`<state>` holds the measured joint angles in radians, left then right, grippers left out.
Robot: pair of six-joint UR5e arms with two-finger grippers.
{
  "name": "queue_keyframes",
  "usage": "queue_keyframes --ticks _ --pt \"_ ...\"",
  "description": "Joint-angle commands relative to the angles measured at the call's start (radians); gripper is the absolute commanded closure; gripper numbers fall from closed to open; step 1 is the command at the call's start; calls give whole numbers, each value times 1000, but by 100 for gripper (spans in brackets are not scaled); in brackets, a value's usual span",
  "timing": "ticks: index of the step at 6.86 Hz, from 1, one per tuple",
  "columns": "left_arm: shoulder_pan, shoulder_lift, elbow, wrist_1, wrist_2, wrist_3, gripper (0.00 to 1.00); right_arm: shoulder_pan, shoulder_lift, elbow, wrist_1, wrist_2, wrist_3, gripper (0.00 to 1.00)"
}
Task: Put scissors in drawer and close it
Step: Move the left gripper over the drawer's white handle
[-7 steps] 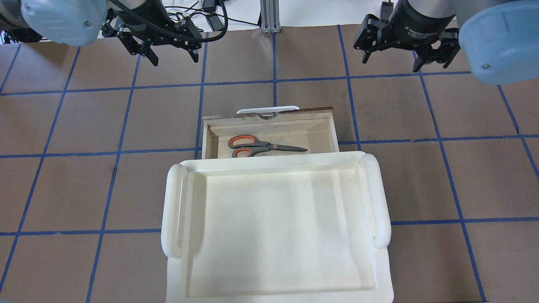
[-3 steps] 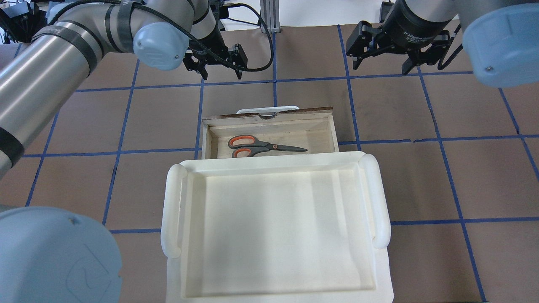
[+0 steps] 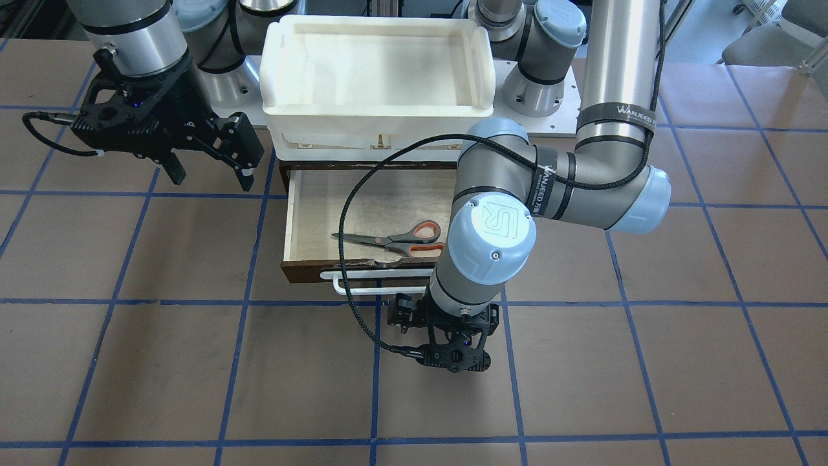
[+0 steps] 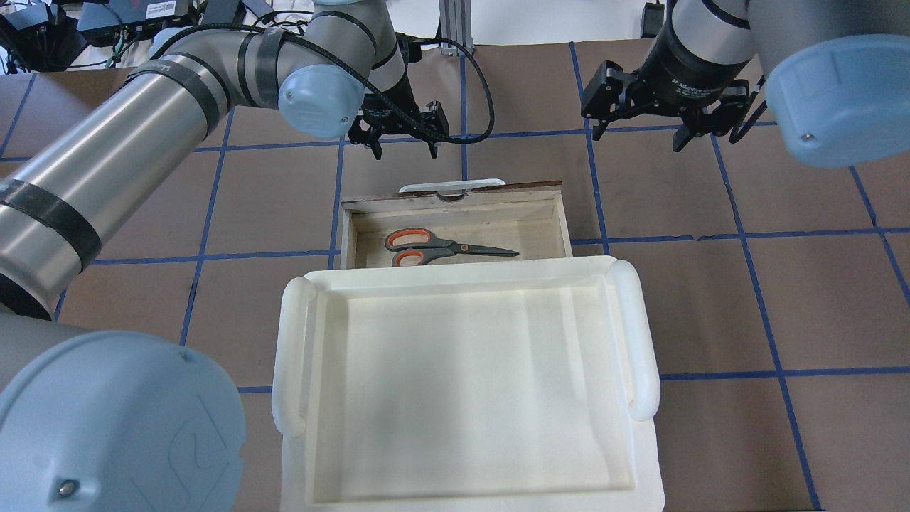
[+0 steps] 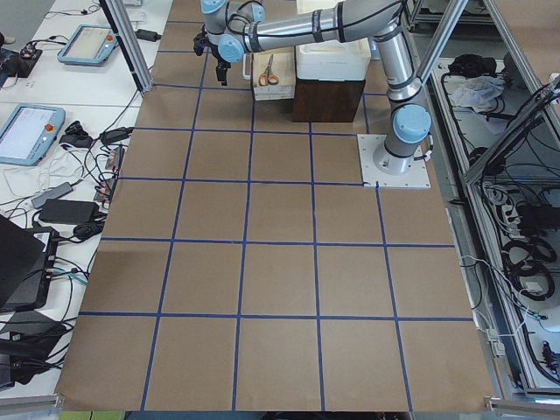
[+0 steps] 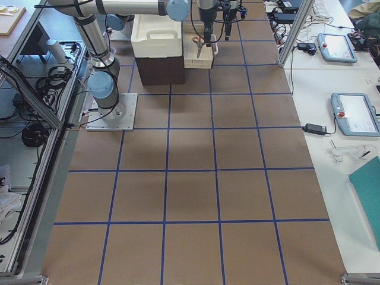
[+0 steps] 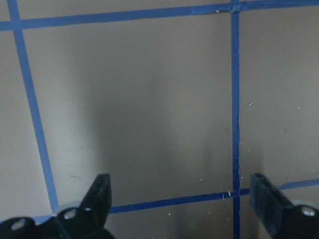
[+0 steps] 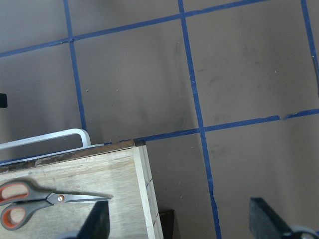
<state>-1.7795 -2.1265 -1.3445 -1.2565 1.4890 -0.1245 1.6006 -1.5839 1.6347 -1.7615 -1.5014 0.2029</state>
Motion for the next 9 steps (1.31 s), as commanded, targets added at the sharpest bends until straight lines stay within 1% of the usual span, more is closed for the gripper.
queue_keyframes --ticks 1,2,3,4,5,8,9 --pt "-12 19 1 -93 1 -4 0 -7 -7 4 -6 -2 -3 0" --pt "-12 26 2 -118 1 -4 0 1 -62 4 17 -19 -34 0" --pt "-12 30 2 -133 -4 -6 0 -1 -74 4 115 -49 -75 0" --pt "-12 36 1 -148 -12 -6 0 -2 -71 4 126 -65 -218 0" --pt "-12 40 1 -165 -12 -6 0 -2 -71 4 132 -65 -264 0" --pt "-11 60 2 -240 -15 -13 0 -1 -73 13 152 -56 -269 0" --pt "-9 74 2 -273 -38 -42 0 2 -73 16 154 -51 -264 0"
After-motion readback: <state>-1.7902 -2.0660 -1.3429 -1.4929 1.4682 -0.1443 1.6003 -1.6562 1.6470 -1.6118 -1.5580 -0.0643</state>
